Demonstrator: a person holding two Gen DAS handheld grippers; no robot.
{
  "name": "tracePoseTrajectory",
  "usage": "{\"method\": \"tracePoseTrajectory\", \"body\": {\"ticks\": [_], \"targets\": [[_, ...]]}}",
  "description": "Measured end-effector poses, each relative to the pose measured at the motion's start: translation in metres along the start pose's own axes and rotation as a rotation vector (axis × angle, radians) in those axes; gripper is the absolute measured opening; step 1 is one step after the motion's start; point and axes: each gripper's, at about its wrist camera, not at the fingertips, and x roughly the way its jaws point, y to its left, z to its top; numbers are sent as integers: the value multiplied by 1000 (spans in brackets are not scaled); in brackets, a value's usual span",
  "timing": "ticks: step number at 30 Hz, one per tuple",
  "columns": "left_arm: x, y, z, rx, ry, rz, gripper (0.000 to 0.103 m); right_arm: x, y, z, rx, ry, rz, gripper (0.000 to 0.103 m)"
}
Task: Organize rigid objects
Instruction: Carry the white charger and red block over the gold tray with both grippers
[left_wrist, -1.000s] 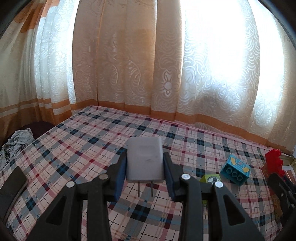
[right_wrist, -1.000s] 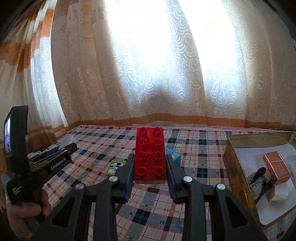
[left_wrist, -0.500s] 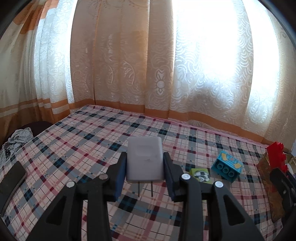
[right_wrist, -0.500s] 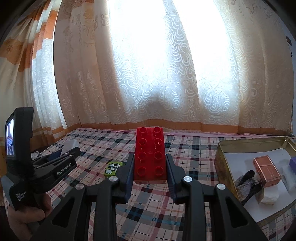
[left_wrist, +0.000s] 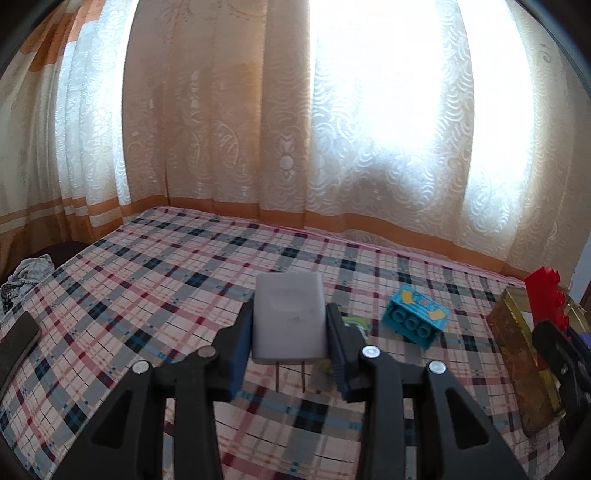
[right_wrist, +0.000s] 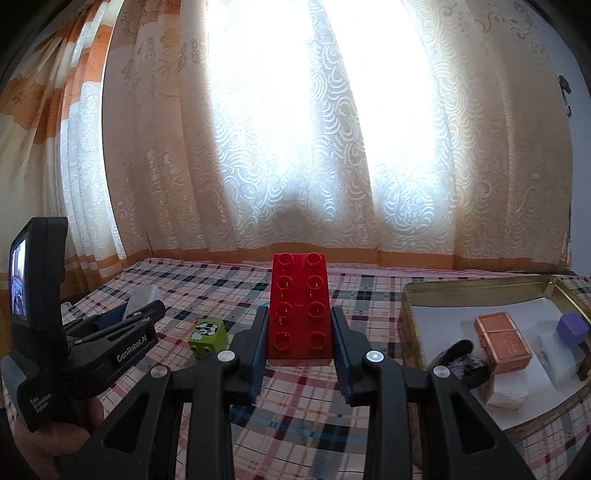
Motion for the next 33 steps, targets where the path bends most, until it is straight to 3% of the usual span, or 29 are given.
{"method": "tracePoseTrajectory", "body": {"ticks": [33], "targets": [[-17,-77,-8,69,-15,-79,37,-35,-62,4,28,-60,-93,34]]}}
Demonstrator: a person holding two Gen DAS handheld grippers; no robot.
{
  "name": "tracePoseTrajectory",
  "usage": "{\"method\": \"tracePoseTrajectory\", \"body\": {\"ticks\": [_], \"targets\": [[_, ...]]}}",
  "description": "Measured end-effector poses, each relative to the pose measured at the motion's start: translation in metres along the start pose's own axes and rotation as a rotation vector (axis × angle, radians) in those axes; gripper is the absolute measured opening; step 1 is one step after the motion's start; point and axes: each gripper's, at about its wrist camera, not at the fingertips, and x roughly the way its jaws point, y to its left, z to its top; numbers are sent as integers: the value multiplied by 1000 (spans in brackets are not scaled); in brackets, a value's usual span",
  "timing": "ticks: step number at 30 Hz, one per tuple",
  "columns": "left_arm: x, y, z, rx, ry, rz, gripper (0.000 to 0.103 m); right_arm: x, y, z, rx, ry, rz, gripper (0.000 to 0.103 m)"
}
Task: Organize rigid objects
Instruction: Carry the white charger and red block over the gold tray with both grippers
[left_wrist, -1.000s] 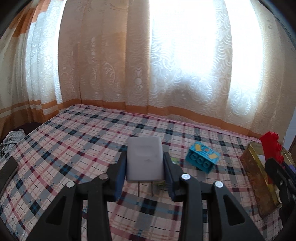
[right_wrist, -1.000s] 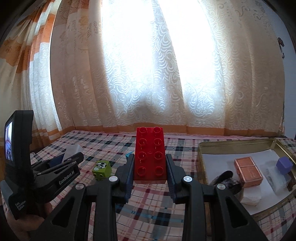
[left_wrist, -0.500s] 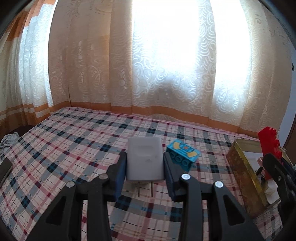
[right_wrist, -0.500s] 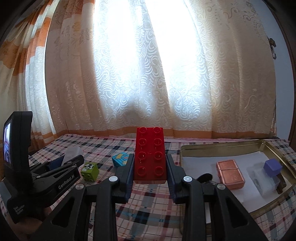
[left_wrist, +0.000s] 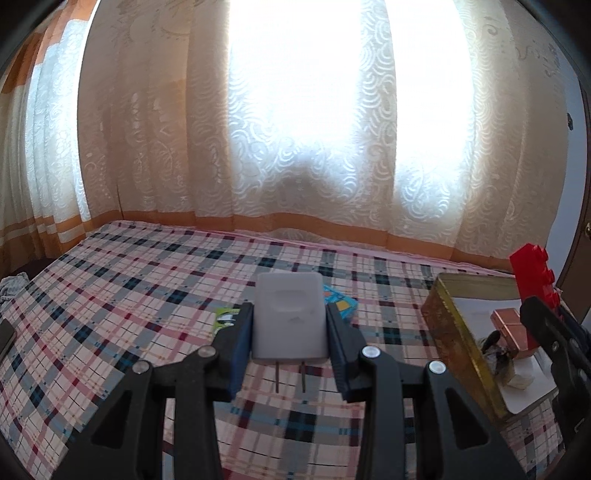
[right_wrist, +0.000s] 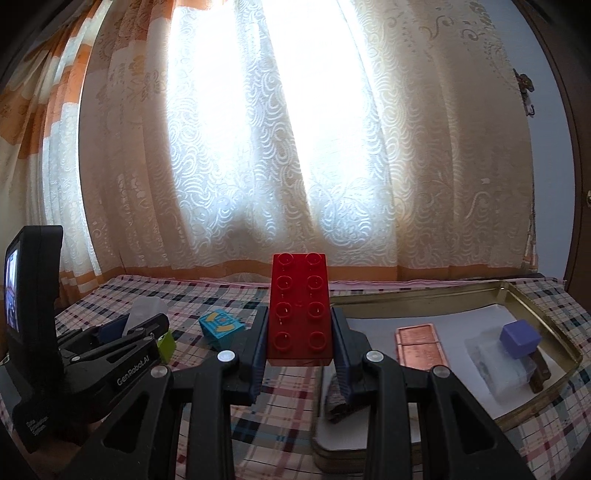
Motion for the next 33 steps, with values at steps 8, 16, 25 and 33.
{"method": "tracePoseTrajectory", "body": {"ticks": [8,16,25,33], "targets": [[-4,-23,0,31,-10,-10,37,-6,-24,3,24,-14,-28,34],[-10,-44,4,49,-29,-29,37,-11,-46,5,38,-26,-52,34],[-15,-68,9,66,-39,-71,37,-15,-72,8,51,-35,-91,34],[-19,-89,12,84,-57,-108,37,-19,-100,11,68,-43,-130,34]]}}
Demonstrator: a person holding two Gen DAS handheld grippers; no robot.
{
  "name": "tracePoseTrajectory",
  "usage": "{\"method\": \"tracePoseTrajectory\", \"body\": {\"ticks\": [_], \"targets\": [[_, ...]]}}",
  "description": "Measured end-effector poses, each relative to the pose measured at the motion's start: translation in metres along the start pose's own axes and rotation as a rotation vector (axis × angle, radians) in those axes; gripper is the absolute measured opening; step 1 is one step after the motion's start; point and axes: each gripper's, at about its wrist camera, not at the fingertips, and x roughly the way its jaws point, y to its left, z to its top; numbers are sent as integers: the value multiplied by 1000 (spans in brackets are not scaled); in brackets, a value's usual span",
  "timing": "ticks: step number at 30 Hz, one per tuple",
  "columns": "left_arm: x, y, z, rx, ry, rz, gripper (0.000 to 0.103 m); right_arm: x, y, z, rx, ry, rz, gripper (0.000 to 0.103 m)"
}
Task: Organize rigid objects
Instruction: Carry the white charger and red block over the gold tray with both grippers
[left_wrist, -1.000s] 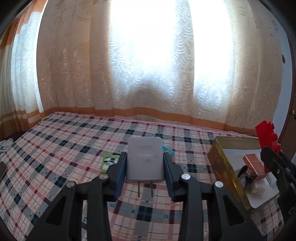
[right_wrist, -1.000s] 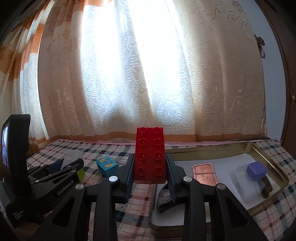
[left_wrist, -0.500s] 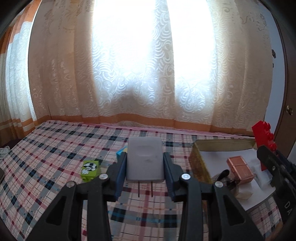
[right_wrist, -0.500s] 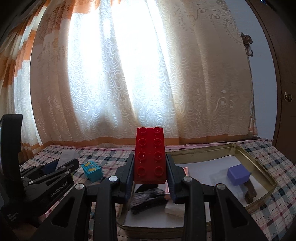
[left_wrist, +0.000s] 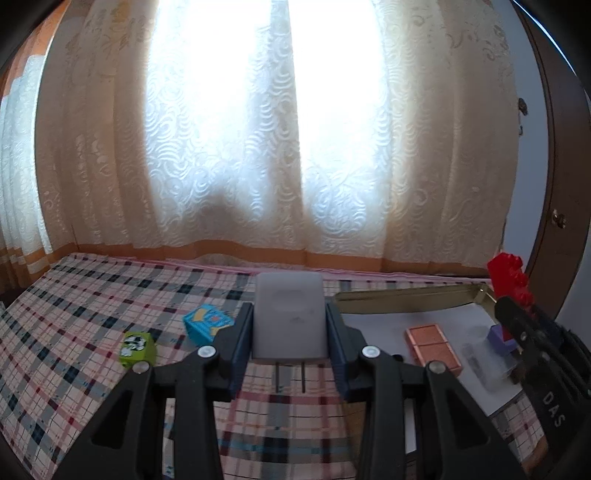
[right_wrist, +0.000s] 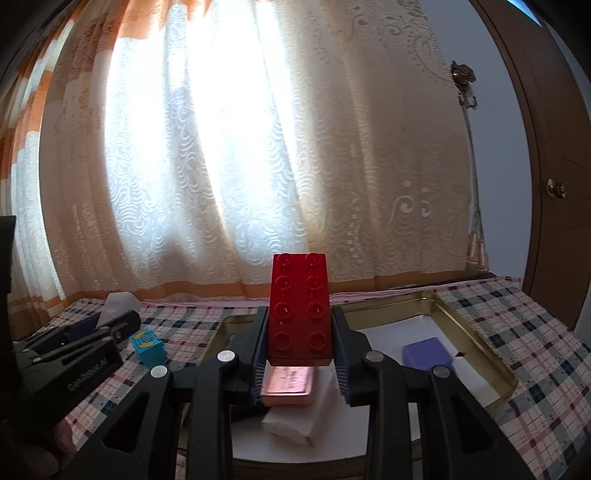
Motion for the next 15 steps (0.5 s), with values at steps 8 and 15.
{"method": "tracePoseTrajectory", "body": {"ticks": [8,15], "targets": [[2,-28,2,33,0,-45,37,1,-28,7,11,-12,-36,34],[10,-54,5,40,26,-83,37,6,-59,11,28,-8,-93,34]]}}
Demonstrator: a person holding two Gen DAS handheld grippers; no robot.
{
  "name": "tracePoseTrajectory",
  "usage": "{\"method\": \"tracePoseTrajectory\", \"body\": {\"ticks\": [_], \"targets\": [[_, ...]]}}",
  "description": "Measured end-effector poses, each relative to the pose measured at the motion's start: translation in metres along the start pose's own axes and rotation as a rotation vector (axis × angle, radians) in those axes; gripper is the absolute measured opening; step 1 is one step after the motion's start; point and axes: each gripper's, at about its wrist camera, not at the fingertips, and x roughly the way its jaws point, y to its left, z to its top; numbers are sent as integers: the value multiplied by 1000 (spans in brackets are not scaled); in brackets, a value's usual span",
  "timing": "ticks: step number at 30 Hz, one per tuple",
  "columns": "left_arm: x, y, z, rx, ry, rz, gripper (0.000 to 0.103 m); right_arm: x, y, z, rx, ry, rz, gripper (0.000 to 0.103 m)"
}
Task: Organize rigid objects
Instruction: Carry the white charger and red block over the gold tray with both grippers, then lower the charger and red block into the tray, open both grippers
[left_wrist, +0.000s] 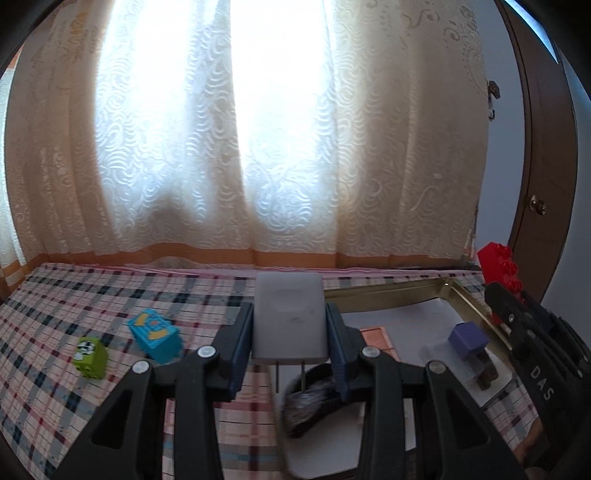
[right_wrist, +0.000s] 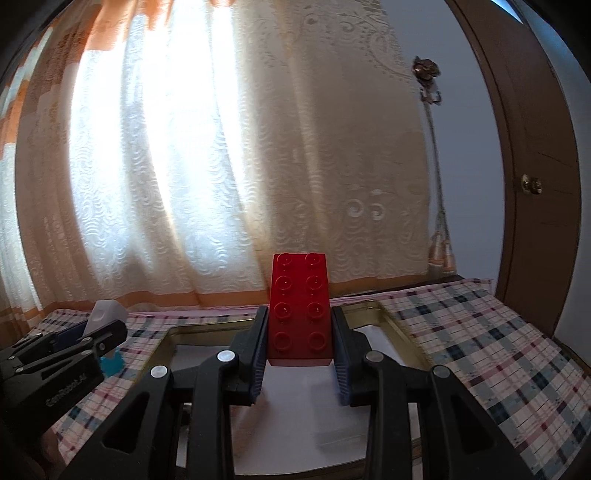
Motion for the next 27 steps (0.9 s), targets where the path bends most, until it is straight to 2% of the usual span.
{"method": "tracePoseTrajectory", "body": {"ticks": [6,11,15,19,27], "targets": [[9,-22,-2,22,20,-27,37,5,-37,5,33,3,-62,34],[20,-41,-8,35,56,-58,37,14,-58,6,62,29,-78,34],[29,-58,-13,56,81,-74,37,20,-56,6,16,45,-79,34],[38,-70,-18,71,115,-56,37,31,-53,2,-26,95,-66,34],[52,-82,-24,89,166,-59,37,47,-44,-4,-74,170,-29,34]]}}
